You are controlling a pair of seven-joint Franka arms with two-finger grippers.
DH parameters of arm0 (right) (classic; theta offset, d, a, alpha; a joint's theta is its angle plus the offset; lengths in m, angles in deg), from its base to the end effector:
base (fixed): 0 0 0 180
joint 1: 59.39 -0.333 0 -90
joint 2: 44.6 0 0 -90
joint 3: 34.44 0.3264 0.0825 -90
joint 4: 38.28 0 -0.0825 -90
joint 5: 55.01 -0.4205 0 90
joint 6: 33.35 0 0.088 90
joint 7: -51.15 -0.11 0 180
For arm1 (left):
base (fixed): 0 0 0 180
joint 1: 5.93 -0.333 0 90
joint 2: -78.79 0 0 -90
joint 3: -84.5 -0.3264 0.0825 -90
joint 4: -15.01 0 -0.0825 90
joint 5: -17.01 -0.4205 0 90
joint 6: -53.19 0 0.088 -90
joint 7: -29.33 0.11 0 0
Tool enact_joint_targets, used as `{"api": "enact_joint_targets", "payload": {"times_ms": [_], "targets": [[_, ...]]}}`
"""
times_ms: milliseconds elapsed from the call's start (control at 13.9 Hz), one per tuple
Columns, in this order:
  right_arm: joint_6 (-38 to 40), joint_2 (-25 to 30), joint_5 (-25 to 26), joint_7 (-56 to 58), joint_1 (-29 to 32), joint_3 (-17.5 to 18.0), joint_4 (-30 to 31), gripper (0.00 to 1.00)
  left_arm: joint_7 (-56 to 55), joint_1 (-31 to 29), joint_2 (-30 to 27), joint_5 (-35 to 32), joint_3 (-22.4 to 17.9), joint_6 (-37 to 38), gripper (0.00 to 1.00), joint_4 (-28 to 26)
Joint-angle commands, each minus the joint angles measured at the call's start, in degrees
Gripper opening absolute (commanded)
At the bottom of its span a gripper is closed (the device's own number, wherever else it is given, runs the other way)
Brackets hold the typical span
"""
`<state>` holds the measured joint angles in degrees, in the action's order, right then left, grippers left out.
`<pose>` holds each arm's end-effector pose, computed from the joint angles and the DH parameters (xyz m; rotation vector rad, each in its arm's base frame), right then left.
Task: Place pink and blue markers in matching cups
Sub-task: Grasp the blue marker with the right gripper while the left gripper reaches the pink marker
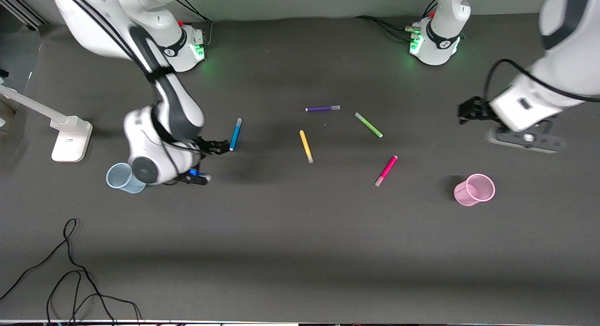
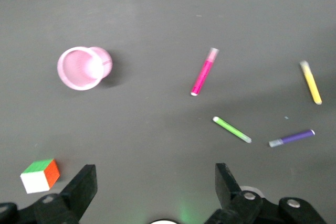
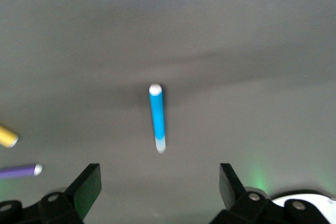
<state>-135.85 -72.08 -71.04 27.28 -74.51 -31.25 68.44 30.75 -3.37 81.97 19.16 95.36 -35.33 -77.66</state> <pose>0.5645 0.2118 0.2142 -2.9192 0.3446 0.9293 0.5835 -0.1408 0.5739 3.0747 -0.3988 -0.2038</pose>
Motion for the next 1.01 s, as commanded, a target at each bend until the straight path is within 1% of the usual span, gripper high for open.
{"api": "enact_joint_targets", "payload": {"times_ms": [0,72,216,360,432,504,648,720,936], "targets": [[-6.5,-0.7,-3.1,-3.0,-0.1,1.4,4.5,1.0,5.6,0.3,0.0,0.2,4.0,-0.5,0.99,-0.9],[-8.3,-1.9,-4.3,-3.0,-0.2,1.4,5.3,1.0,7.0,0.3,0.4,0.3,5.4,-0.5,0.99,-1.1],[-11.0,-3.6,-5.1,-3.1,-0.3,1.5,6.0,0.98,6.9,0.3,1.5,0.2,8.2,-1.0,0.99,-1.2],[-13.4,-4.5,-5.0,-3.1,-0.3,1.5,6.8,0.92,7.1,0.3,2.0,0.2,8.6,-1.7,0.99,-1.7],[-14.5,-4.9,-5.0,-3.1,-0.3,1.5,7.3,0.87,7.1,0.3,2.3,0.0,8.6,-3.4,0.99,-2.9],[-15.1,-5.0,-5.0,-3.1,-0.3,1.6,7.5,0.77,7.1,0.3,2.2,-0.3,8.6,-6.1,0.99,-5.2],[-15.2,-5.0,-5.1,-3.1,-0.3,1.7,7.6,0.48,7.1,0.7,1.8,-0.7,8.6,-12.9,0.99,-11.1],[-15.3,-5.0,-5.1,-3.1,-0.3,1.7,7.7,0.33,7.1,1.0,1.9,-2.1,8.6,-16.6,0.99,-14.0],[-16.3,-4.9,-5.1,-3.1,-0.3,1.7,8.8,0.0,7.1,1.1,2.3,-2.8,8.6,-27.8,0.99,-22.9]]}}
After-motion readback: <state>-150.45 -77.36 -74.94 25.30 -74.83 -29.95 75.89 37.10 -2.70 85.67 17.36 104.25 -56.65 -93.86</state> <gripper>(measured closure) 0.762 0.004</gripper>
